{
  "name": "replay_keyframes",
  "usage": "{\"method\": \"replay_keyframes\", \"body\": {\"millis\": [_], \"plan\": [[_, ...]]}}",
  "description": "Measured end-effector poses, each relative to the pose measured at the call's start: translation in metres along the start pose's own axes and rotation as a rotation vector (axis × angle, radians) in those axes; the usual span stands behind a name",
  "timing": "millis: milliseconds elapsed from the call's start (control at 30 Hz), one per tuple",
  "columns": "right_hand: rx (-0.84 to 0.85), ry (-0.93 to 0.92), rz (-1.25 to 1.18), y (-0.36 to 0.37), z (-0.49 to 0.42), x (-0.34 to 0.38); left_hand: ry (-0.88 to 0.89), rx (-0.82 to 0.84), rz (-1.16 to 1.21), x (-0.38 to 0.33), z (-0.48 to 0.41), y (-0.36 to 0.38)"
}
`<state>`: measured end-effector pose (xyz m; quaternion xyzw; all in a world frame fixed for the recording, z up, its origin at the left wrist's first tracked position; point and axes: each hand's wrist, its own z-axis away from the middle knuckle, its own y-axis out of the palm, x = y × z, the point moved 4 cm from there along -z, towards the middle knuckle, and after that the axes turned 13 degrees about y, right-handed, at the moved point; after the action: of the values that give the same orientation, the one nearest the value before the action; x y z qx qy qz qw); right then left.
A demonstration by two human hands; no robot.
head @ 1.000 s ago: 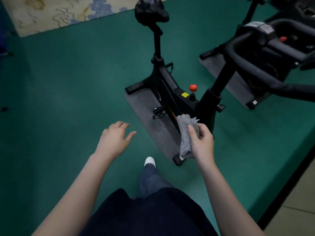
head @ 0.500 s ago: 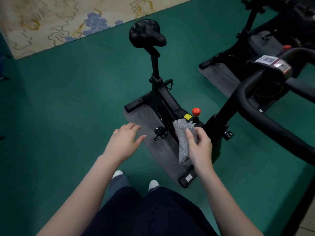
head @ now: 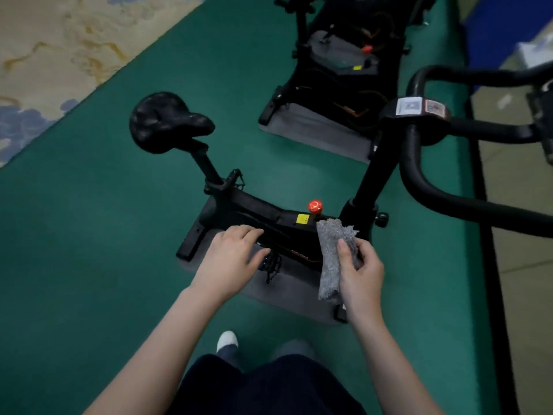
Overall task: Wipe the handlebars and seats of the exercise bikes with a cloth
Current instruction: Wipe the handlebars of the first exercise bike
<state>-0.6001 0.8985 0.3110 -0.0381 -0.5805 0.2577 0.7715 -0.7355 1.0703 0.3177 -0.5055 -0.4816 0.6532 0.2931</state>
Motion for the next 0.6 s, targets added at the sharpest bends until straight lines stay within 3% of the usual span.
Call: {"method": "replay_keyframes", "body": {"millis": [367, 600], "plan": [[-0.281, 0.119, -0.105, -0.003, 0.005, 0.016, 0.330, 0.059, 0.088, 0.001, -0.079, -0.013], [-0.327, 0.159, -0.125, 0.007, -0.044, 0.036, 0.416, 0.085, 0.064, -0.002, -0.145, -0.017]]}}
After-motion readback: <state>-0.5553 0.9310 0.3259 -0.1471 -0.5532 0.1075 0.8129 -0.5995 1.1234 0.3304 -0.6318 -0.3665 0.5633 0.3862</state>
